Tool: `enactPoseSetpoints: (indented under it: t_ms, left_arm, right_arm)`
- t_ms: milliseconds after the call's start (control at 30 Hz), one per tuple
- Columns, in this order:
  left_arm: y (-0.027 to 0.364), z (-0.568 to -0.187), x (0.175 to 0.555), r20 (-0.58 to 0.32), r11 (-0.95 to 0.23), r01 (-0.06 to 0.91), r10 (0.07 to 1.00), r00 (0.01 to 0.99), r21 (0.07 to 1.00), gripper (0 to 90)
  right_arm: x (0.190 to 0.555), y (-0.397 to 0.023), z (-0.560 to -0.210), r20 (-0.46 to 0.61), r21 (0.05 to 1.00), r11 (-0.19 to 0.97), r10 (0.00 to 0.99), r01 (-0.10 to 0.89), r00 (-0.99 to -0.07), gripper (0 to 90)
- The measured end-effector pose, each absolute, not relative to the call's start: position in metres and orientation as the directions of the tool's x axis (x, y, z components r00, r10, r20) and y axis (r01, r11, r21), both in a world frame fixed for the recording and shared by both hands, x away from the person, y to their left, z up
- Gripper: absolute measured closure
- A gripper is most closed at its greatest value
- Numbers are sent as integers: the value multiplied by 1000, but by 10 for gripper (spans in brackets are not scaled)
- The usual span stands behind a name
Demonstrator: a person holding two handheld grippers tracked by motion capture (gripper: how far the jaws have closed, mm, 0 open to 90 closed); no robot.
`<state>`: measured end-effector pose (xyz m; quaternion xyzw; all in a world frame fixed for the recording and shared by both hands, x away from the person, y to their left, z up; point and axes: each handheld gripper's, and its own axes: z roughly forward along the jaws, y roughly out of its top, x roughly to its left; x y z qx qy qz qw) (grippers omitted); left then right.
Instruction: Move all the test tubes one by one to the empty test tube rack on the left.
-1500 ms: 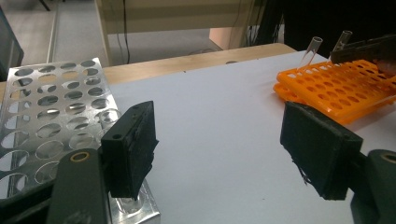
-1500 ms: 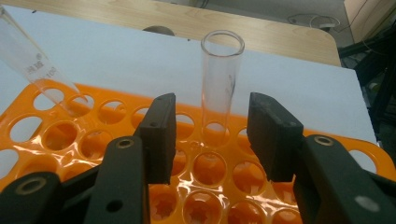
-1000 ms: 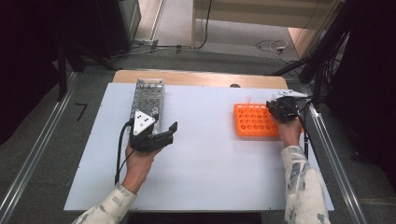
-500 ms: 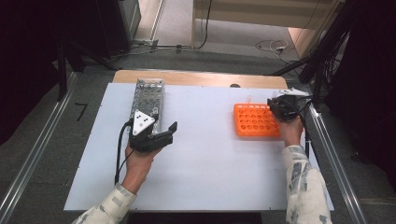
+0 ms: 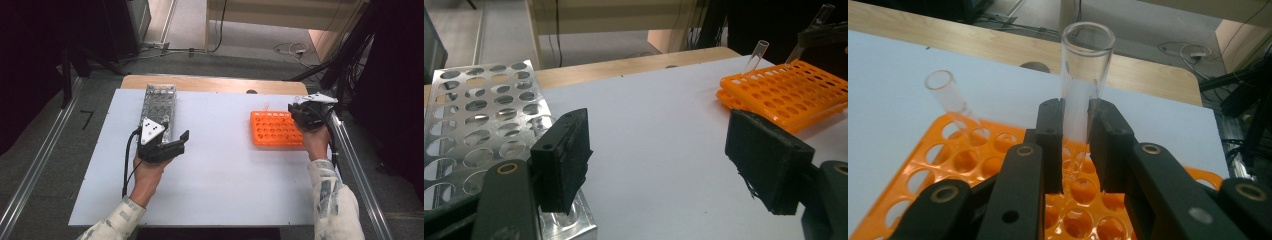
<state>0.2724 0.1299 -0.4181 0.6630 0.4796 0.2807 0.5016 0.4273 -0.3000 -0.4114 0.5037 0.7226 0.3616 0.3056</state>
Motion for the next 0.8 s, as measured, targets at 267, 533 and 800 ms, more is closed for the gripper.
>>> enactPoseSetpoints:
  t_ms: [267,533,800]
  left_arm:
    - [132,-418,273,-115,-31,361,919,376,932,231]
    - [132,-418,273,-115,-33,362,918,380,932,231]
    - [130,-418,273,-114,-35,360,917,383,932,231]
  right_arm:
    - [405,-289,-403,-40,826,241,927,509,-374,735]
    - [380,-269,-399,-21,826,278,885,491,-465,735]
    - [365,-241,-406,-24,811,345,827,473,-562,735]
